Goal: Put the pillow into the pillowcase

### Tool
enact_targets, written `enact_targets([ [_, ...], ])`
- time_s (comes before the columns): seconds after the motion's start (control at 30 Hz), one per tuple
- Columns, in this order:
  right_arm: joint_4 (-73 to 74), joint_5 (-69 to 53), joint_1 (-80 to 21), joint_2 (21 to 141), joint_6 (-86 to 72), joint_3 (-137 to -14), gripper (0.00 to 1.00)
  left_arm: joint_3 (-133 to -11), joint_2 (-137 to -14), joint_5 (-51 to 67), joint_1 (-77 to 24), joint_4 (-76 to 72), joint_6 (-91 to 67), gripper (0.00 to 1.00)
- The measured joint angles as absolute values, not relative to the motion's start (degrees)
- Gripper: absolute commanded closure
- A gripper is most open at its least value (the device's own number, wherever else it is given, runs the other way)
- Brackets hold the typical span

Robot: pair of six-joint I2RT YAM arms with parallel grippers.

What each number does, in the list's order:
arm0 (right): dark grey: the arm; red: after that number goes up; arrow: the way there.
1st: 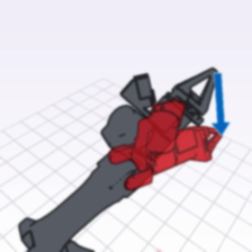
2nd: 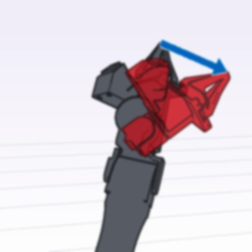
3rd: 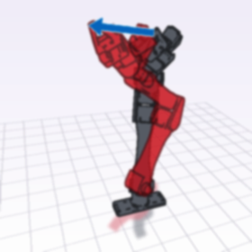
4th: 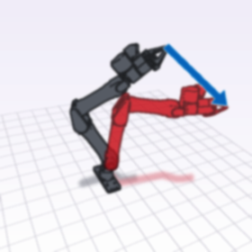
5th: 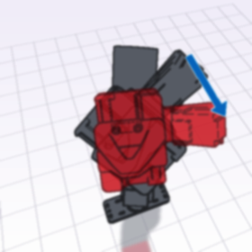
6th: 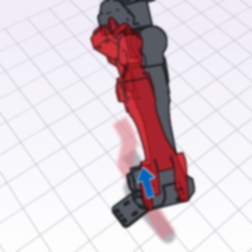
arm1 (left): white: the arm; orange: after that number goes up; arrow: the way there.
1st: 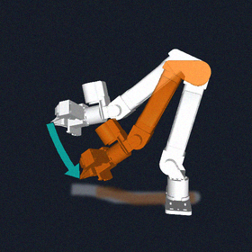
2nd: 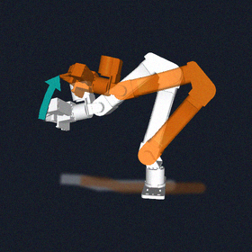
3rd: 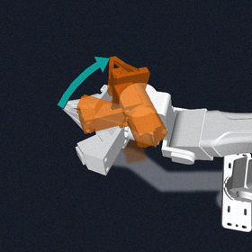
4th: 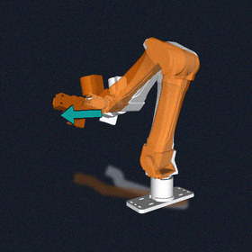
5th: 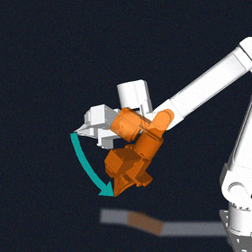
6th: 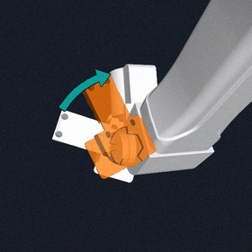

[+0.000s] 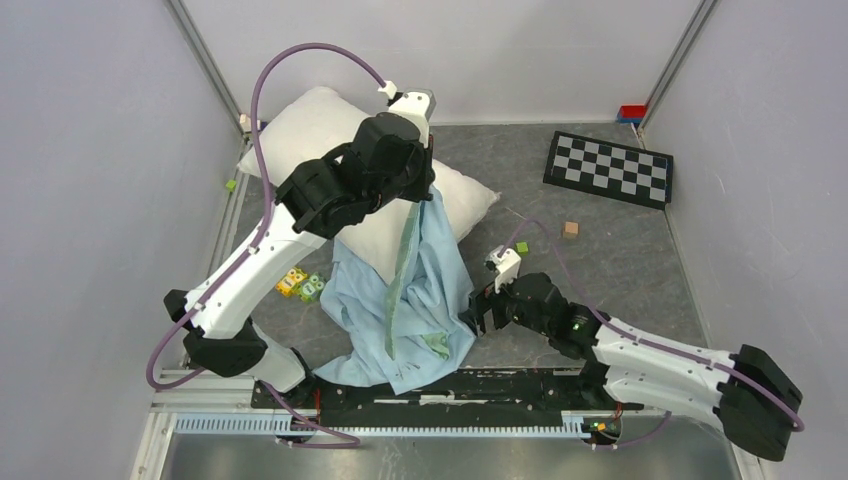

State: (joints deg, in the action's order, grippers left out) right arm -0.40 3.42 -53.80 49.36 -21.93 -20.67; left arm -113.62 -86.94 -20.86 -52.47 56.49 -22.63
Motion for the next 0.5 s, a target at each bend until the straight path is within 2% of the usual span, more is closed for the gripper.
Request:
enact_targets([
  [0.07,-4.23,2.55,-53.91,52.21,-22.70,-19.31,0.21,-113.71,-86.91,-20.86,-52.47,56.49,-22.63,0.98],
  [0.13,-7.20,2.15,-53.91,54.89,-23.29,-18.35,0.53,-113.73,-86.91,-20.86,-52.47,56.51,-22.61,0.98],
  [0.17,-7.97,2.17,-53.91,55.96,-23.79,-18.28,0.74,-113.75,-86.91,-20.86,-52.47,56.51,-22.61,0.98],
  [0.2,-8.47,2.37,-53.91,56.51,-23.77,-18.33,0.90,-113.80,-86.91,-20.86,-52.47,56.51,-22.59,0.98],
  [0.23,-8.40,3.03,-53.95,56.69,-24.40,-18.61,0.99,-113.91,-86.91,-20.86,-52.47,56.53,-22.55,0.98],
  [0.33,-3.25,7.29,-54.04,56.64,-23.88,-22.98,1.00,-114.91,-86.91,-20.84,-52.47,56.77,-21.43,0.98],
  [0.5,11.42,18.98,-54.11,55.16,-21.04,-41.30,1.00,-119.07,-86.43,-20.84,-52.47,56.75,-19.18,0.97],
])
